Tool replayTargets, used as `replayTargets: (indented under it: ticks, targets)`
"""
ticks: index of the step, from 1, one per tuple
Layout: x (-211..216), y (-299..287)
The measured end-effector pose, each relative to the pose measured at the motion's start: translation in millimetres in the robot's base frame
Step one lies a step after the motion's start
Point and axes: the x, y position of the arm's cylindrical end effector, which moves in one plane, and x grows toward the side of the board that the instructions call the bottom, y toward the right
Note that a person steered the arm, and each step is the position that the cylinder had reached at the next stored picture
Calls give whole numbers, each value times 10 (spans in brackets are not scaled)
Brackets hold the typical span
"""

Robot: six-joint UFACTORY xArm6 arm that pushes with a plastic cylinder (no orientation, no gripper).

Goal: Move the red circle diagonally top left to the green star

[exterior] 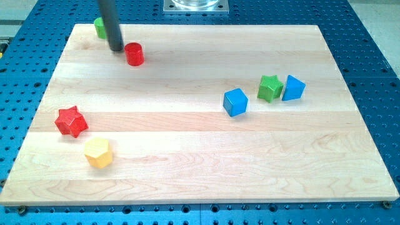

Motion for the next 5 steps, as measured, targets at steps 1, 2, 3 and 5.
replayTargets:
  ticks: [1,2,3,5]
  targets:
    - [45,679]
    - [16,1265]
    - [17,618]
    - [513,497]
